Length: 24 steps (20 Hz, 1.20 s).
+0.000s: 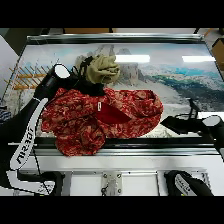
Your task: Fold the clothes and pants, and hang the long-sleeved shirts on hangers.
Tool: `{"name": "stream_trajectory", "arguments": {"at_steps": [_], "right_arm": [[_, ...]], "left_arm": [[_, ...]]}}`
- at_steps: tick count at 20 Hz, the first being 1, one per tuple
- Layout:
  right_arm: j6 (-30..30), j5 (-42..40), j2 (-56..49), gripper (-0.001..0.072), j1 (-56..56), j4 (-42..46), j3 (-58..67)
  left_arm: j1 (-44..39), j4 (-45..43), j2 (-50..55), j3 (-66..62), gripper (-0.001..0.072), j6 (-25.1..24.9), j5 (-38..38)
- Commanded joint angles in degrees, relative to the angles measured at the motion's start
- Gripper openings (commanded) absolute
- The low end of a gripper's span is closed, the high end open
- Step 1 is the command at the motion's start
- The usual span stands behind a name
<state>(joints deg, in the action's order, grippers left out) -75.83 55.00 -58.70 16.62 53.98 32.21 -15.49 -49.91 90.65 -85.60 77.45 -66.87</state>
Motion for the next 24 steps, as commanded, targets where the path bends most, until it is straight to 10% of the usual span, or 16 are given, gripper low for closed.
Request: {"name": "stream_trajectory", "arguments": {"at_steps": [1,7,8,10,17,23,24], "right_arm": [[0.85,-9.33,-6.64,0.051,-7.89,-5.38,-2.25],[0.85,-16.39,-12.92,0.0505,-15.69,-8.22,-0.11],[0.85,-16.98,-13.14,0.0425,-15.72,-8.22,0.31],[0.87,-17.73,-13.07,0.0017,-15.41,-7.48,1.57],[-3.52,5.6,-13.05,0.0011,-3.69,19.45,42.64],[-5.66,6.62,-21.38,0.0022,-5.46,19.32,61.44],[-5.68,7.26,-22.45,0.0171,-5.86,18.75,61.44]], "left_arm": [[0.59,-0.11,-0.15,-0.9,0.0013,-0.07,0.33],[0.59,-0.09,-0.15,-0.92,0.0013,-0.04,0.42],[0.59,-0.07,-0.17,-0.92,0.0013,0.0,0.37],[0.74,-0.09,-0.66,-0.92,0.0013,2.4,-0.74],[-9.25,-4.42,-20.96,12.81,0.0012,12.39,-2.05],[-26.97,-4.55,-23.1,24.41,0.0013,19.02,20.41],[-27.23,-4.48,-21.18,24.3,0.0013,19.02,22.16]]}}
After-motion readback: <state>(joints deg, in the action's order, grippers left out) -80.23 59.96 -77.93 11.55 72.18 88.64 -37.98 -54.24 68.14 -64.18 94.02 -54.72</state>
